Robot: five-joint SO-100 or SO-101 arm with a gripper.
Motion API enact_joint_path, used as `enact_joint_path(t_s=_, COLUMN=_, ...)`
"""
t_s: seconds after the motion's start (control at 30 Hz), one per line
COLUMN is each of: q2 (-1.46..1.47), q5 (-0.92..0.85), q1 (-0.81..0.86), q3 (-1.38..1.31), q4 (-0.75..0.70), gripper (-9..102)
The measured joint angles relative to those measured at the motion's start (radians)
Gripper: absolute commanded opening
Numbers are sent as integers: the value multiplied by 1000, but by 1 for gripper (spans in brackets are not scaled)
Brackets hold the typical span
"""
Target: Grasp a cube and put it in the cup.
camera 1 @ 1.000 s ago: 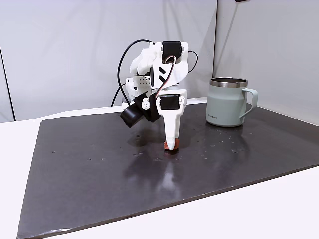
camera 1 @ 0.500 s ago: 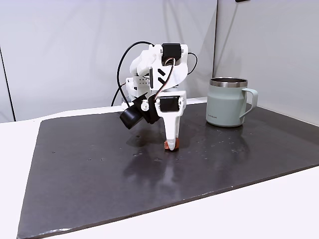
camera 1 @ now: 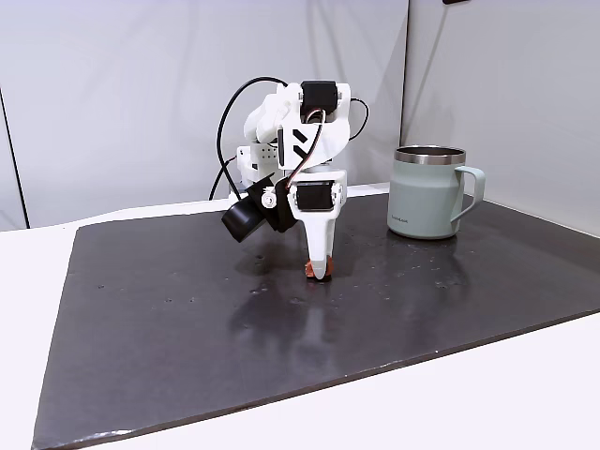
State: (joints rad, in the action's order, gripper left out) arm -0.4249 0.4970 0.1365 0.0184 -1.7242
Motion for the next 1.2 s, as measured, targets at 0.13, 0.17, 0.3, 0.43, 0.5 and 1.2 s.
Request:
enact_joint_path(t_s=0.13, q2=-103, q5=0, q1=0, q3=41, q4=-11, gripper=1)
enact_joint_path(t_s=0.17, q2=-137, q5=0, q1=0, q3=58, q4=-11, gripper=1)
enact_joint_path(t_s=0.3, q2=-285, q5=0, q1=0, q3=132, q4=-12, gripper=1)
enact_joint_path(t_s=0.43, q2=-445, q5=0, q1=-5, q3=190, q4=-9, gripper=1)
enact_joint_path(t_s=0.5, q2=-528, q5=-5, q1=-8, q3=219, q4=-2, gripper=1)
enact_joint_path(t_s=1.2, q2=-916, q5=-129, q1=-183, q3=448, q4=25, gripper=0)
